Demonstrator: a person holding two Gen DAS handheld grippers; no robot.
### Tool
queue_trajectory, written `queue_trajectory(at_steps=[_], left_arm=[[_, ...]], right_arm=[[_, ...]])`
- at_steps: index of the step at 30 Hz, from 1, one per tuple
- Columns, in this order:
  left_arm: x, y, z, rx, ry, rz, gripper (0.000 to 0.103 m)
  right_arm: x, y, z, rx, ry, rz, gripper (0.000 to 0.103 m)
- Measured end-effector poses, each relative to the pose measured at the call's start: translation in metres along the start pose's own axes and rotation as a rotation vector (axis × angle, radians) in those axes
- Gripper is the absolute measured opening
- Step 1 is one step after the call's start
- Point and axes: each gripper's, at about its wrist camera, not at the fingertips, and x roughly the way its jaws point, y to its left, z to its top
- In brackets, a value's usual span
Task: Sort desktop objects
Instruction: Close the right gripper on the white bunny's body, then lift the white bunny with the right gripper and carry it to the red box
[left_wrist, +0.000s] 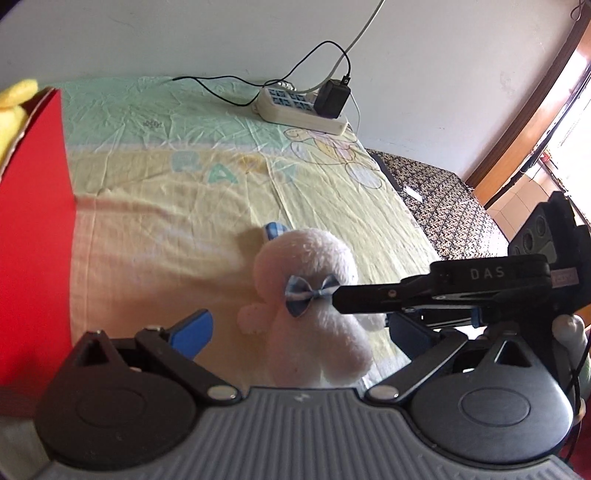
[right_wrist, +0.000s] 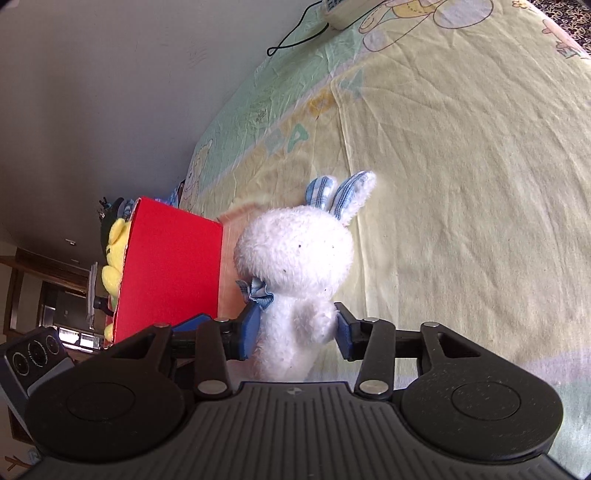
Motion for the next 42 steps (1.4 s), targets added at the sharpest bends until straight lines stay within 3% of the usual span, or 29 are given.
queue_trajectory(at_steps=[6,15,20,25,42], left_arm=[[0.025,-0.001,0.005,0.006,0.037,0.006,0.098],[0.052,0.003,0.007,0.004,0.100,0.013,0.082],[0.057,0.003,0.010,0.001,0.110,0.019,0.078],[0.053,-0.007,0.008,0.038,0.117,0.020,0.074],[-0.005,-0.025,-0.042,0.030,0.138,-0.009,0.074]], right_arm=[[-0.004,-0.005,0.006,0.016,-0.024,0.017,0.061],[0.019,-0.010,0.010,0.058,-0.001,0.050,0.068],[0.026,-0.009,0.007,0.072,0.010,0.066,0.066],[0.020,-0.003,0.003,0.053,0.022,0.059,0.061],[-0.013,0.028,-0.055,-0.005,0.107,0.002,0.060]])
